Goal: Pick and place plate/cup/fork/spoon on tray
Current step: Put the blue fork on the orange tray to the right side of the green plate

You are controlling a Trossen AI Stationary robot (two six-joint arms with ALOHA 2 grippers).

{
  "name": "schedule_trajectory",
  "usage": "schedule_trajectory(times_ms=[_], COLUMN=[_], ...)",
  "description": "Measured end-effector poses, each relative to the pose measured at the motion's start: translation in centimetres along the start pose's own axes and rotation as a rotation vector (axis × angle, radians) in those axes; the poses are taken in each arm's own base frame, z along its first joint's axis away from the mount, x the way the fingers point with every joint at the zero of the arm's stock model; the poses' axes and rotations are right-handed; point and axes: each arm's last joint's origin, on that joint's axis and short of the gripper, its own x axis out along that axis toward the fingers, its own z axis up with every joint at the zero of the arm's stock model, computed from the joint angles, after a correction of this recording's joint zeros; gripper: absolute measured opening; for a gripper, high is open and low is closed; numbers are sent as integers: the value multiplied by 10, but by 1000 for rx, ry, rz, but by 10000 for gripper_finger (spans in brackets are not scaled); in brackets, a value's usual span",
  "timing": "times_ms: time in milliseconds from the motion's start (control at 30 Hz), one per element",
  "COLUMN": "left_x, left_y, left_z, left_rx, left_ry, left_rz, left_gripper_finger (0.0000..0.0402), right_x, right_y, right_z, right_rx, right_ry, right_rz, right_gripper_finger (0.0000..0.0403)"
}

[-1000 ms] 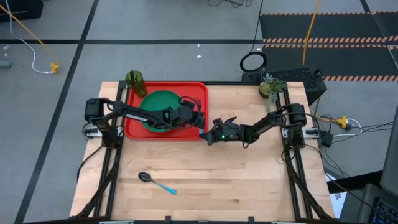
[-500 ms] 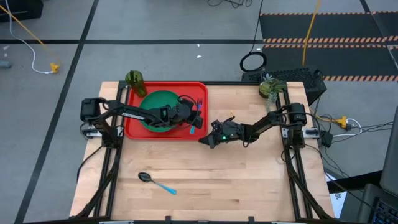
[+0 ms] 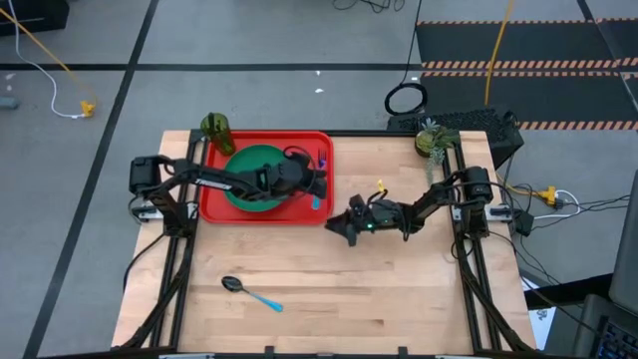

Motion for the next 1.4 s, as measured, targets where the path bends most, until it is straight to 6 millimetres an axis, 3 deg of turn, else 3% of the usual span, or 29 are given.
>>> schedule_trajectory(times_ms=[233, 433, 600, 767, 1033, 1200, 1400], left_x=[-9, -13, -15, -18, -21, -23, -27], left_y=[-27, -35, -40, -44, -51, -55, -59], left_z=[0, -4, -8, -11, -13, -14, -18], left_rx=[12, 23, 15, 17, 33, 49, 87], left_ry=[-111, -128, -132, -131, -153, -152, -203], left_rz=[-147, -161, -163, -176, -196, -221, -156], left_gripper_finger=[7, 6, 10, 6, 6, 39, 99], right_x=[0, 0, -1, -1, -1, -5, -29], right_y=[2, 3, 2, 3, 6, 3, 1], right_z=[2, 5, 6, 8, 10, 12, 17], right_rx=[-135, -195, -196, -197, -205, -208, -247], right_ry=[-50, -115, -158, -178, -203, -203, -263], right_rz=[-13, -56, -100, -104, -72, -94, -199], right_gripper_finger=[180, 217, 220, 170, 14, 6, 2])
